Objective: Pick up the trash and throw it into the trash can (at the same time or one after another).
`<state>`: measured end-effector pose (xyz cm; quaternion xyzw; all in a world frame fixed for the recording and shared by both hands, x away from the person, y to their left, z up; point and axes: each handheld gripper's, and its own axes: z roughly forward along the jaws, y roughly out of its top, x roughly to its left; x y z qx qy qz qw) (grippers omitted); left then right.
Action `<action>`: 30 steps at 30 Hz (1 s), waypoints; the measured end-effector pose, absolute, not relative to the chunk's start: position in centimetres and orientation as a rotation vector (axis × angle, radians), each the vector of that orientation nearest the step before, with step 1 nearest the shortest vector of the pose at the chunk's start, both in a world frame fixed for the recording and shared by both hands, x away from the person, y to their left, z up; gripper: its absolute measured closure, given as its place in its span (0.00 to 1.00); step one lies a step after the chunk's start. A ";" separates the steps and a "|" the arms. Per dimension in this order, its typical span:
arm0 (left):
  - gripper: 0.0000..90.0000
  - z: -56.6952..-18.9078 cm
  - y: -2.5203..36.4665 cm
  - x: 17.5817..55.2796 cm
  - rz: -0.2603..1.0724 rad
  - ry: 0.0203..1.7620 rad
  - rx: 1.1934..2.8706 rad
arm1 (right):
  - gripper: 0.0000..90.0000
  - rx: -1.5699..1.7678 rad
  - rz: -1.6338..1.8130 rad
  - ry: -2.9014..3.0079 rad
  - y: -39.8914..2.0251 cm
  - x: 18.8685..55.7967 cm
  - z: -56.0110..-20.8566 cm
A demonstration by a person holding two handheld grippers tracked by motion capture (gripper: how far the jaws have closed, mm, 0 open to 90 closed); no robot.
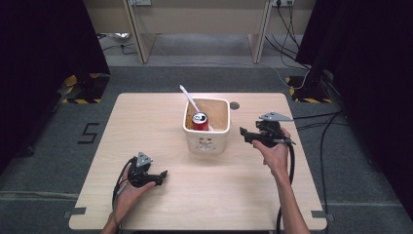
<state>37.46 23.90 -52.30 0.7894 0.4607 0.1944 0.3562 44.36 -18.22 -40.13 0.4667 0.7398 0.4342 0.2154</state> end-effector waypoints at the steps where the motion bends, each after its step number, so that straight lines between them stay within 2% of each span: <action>1: 0.15 -52.3 23.9 37.5 0.502 1.190 2.039 | 0.33 1.292 1.201 2.055 -18.2 44.2 -40.3; 30: 0.15 -52.3 23.9 37.5 0.501 1.192 2.038 | 0.31 1.262 1.070 2.111 -18.7 40.8 -44.1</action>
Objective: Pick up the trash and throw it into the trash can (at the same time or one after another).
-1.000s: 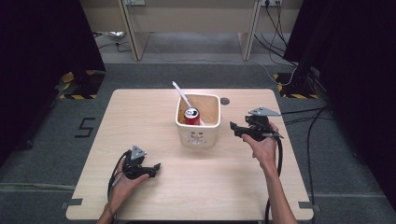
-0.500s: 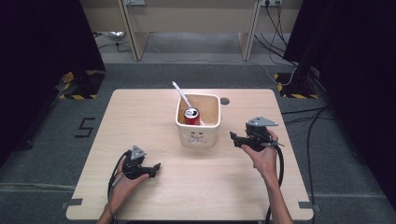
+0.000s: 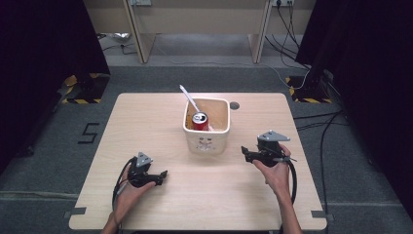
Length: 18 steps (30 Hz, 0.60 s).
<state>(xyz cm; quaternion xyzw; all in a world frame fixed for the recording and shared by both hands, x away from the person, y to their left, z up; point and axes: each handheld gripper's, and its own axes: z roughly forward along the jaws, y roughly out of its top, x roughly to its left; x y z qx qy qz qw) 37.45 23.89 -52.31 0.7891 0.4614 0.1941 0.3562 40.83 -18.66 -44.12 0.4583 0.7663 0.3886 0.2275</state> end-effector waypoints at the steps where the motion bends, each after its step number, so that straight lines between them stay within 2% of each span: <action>1: 0.15 -52.3 23.9 37.5 0.501 1.191 2.039 | 0.31 1.264 1.068 2.109 -18.7 40.7 -44.3; 18: 0.15 -52.3 23.9 37.5 0.502 1.191 2.038 | 0.31 1.304 1.040 2.123 -19.6 39.6 -46.8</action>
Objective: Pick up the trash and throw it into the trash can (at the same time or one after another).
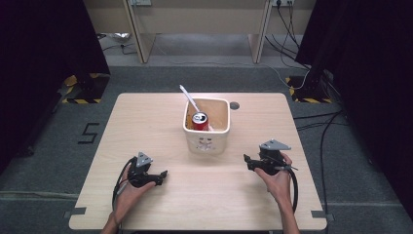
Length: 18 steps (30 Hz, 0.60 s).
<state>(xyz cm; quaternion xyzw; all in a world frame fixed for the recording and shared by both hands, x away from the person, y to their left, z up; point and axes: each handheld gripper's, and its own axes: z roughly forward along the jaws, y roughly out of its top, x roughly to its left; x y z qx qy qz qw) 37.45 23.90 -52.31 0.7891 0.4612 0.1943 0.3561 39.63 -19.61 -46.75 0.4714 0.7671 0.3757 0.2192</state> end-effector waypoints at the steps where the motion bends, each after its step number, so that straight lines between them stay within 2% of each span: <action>1: 0.15 -52.3 23.9 37.5 0.502 1.191 2.038 | 0.31 1.308 1.033 2.126 -19.7 39.6 -46.9; 18: 0.15 -52.3 23.9 37.5 0.502 1.190 2.039 | 0.30 1.360 0.991 2.172 -20.4 39.0 -49.0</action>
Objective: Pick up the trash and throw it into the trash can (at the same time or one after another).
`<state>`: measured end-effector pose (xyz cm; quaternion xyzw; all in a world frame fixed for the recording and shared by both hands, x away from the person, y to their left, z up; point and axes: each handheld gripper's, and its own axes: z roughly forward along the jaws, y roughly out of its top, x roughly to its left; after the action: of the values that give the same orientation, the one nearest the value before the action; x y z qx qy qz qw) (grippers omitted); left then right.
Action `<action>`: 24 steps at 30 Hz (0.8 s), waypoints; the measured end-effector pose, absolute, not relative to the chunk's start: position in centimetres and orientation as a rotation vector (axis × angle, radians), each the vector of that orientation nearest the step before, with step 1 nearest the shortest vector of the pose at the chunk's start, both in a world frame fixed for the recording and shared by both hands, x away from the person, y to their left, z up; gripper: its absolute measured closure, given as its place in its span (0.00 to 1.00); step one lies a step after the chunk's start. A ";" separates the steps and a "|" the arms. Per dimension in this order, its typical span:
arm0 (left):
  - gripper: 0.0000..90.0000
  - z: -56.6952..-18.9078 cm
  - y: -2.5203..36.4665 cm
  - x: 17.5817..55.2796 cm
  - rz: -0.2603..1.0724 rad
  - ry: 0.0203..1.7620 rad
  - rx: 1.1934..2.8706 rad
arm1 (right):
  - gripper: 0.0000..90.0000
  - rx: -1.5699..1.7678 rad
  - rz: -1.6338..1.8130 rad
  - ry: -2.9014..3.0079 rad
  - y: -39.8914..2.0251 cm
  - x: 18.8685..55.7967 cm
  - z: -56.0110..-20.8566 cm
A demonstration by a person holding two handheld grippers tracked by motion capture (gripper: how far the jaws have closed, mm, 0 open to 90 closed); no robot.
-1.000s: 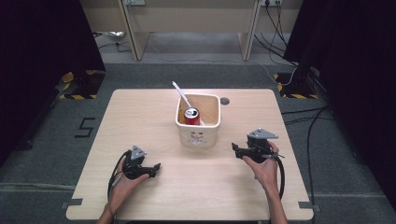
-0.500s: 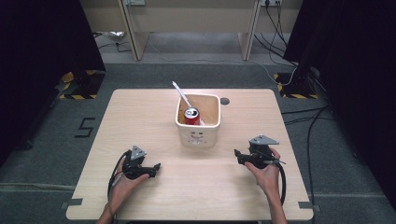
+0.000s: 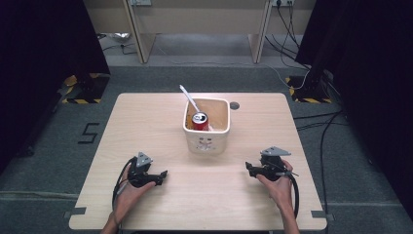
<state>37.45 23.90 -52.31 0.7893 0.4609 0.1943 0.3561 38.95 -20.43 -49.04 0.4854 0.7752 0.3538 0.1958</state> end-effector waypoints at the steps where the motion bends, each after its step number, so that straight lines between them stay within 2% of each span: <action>1: 0.15 -52.3 23.9 37.5 0.502 1.190 2.039 | 0.30 1.362 0.985 2.174 -20.5 38.9 -49.1; 24: 0.15 -52.3 23.9 37.5 0.502 1.190 2.039 | 0.28 1.364 0.885 2.205 -20.6 37.4 -51.0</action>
<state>37.45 23.90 -52.31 0.7893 0.4609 0.1943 0.3561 37.36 -20.55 -51.03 0.4877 0.7887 0.3165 0.1996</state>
